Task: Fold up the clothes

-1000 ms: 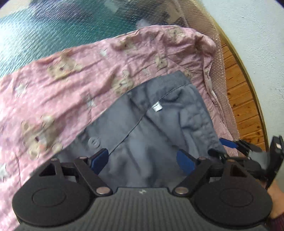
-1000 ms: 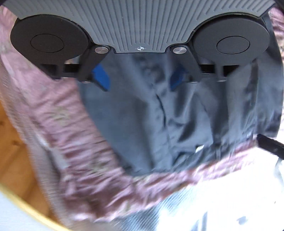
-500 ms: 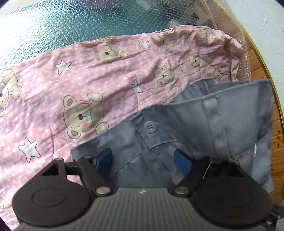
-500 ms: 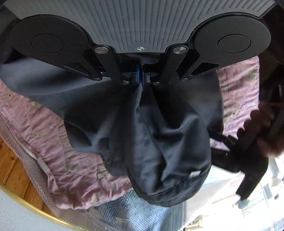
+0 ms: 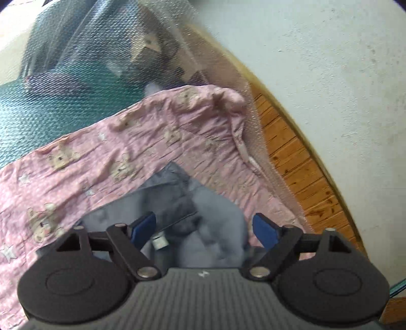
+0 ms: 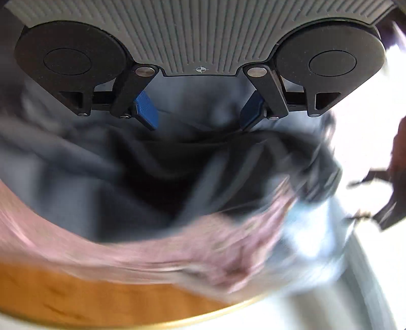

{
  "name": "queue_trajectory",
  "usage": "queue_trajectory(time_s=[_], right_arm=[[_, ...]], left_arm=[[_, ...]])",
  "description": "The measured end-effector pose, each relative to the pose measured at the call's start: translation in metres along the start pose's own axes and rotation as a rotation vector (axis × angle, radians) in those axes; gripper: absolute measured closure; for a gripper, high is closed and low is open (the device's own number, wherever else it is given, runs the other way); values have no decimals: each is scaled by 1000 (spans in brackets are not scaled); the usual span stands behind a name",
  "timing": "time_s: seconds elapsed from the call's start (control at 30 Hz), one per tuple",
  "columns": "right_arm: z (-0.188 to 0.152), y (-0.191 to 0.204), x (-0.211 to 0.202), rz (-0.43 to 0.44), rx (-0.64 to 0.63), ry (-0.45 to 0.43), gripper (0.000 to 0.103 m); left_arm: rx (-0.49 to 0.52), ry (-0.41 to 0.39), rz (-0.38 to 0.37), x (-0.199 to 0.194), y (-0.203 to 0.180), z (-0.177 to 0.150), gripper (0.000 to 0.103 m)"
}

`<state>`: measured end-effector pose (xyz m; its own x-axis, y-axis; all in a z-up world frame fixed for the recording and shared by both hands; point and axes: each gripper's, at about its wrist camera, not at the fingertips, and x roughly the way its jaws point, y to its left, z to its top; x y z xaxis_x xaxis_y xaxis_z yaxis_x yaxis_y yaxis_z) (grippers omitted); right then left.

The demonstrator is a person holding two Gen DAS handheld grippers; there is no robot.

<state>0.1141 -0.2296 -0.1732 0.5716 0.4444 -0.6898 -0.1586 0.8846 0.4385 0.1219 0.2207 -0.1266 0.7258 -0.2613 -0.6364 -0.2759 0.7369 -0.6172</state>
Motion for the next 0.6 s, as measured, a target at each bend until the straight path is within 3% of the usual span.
queue_trajectory(time_s=[0.07,0.2,0.27,0.37,0.43,0.47,0.5,0.53,0.57,0.6], right_arm=[[10,-74,-24,-17,319,-80,24],[4,-199,-56,-34,851,-223,22],[-2,-244,-62,-49,998,-261,22],[-3,-286,-60,-146,1095,-273,23],[2,-300,-46,-186,1110,-258,34],[8,-304,-36,-204,1097,-242,40],[12,-308,-29,-222,1087,-223,66],[15,-310,-25,-235,1071,-206,90],[22,-307,-24,-241,1036,-207,94],[30,-299,-31,-238,984,-239,98]], left_arm=[[-7,32,-42,10,-12,4,9],[-16,251,-25,64,-29,-7,9],[37,296,69,86,-40,-17,9],[122,304,238,109,-45,-27,10],[156,309,336,123,-48,-28,10],[166,315,376,130,-48,-29,20],[170,322,400,136,-48,-30,35],[174,327,382,139,-48,-27,76],[180,330,353,141,-48,-25,95],[185,333,324,143,-47,-22,100]])
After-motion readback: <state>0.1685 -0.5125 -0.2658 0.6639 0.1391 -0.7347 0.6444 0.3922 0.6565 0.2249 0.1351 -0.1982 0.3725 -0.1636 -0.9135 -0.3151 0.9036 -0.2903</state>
